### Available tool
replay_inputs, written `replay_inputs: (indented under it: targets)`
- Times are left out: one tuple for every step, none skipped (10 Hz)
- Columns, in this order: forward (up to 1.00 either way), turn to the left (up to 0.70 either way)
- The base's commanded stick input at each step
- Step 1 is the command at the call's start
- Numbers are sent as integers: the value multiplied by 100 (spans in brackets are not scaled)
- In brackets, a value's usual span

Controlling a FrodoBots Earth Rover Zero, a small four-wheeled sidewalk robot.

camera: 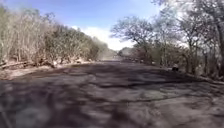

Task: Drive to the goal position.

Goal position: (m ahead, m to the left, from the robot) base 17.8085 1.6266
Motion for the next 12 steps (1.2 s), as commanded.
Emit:
replay_inputs:
  targets:
    - [70, 0]
    - [70, 0]
    - [70, 0]
    - [70, 0]
    - [70, 0]
    - [70, 0]
    - [70, 0]
    - [70, 0]
    - [70, 0]
    - [70, 0]
    - [70, 0]
    - [70, 0]
